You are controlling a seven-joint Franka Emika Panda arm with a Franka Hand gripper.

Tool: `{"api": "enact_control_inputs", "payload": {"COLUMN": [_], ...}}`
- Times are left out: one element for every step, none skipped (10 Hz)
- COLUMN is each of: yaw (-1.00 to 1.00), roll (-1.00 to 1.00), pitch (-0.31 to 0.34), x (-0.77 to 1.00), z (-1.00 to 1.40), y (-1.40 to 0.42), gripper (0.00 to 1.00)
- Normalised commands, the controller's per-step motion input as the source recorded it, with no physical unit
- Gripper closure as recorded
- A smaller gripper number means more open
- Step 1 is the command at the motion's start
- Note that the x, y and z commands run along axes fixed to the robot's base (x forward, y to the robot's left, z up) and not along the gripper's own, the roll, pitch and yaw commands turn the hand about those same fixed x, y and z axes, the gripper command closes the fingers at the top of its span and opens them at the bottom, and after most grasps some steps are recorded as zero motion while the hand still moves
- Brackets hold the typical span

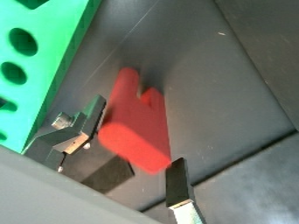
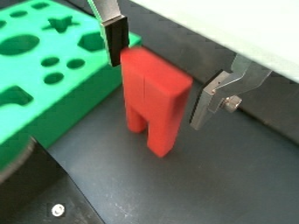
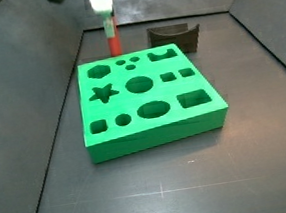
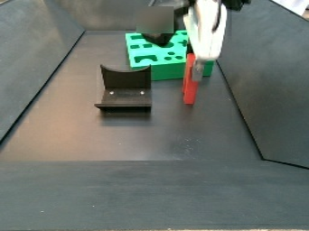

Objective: Pick up the square-circle object. Move up. Rotate the square-circle object. Move to above the board. Insert the square-circle object.
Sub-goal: Rotate the square-circle object, then move to above the board.

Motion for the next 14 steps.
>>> {"api": "enact_control_inputs", "payload": {"yaw": [-0.04,-0.04,-0.04,-0.13,-0.13,-0.10,-0.07,-0.04,-0.03,-0.01,0.00,0.01,0.01,0.02], "roll": [0.04,0.04,0.04,0.00,0.00,0.01,0.02,0.02,0.02,0.02,0.02,0.01,0.01,0.00], "pitch": [-0.036,-0.035,-0.030,0.285,0.288,0.253,0.206,0.137,0.122,0.108,0.102,0.100,0.098,0.094], "x": [0.02,0.02,0.00,0.01,0.01,0.01,0.02,0.02,0.02,0.02,0.02,0.02,0.02,0.03], "z": [-0.44,-0.29,0.00,1.00,1.00,1.00,1.00,1.00,1.00,1.00,1.00,1.00,1.00,1.00], "y": [0.01,0.01,0.00,-0.16,-0.16,-0.14,-0.13,-0.12,-0.12,-0.11,-0.10,-0.09,-0.09,-0.08], "gripper": [0.00,0.00,1.00,1.00,1.00,1.00,1.00,1.00,1.00,1.00,1.00,1.00,1.00,1.00]}}
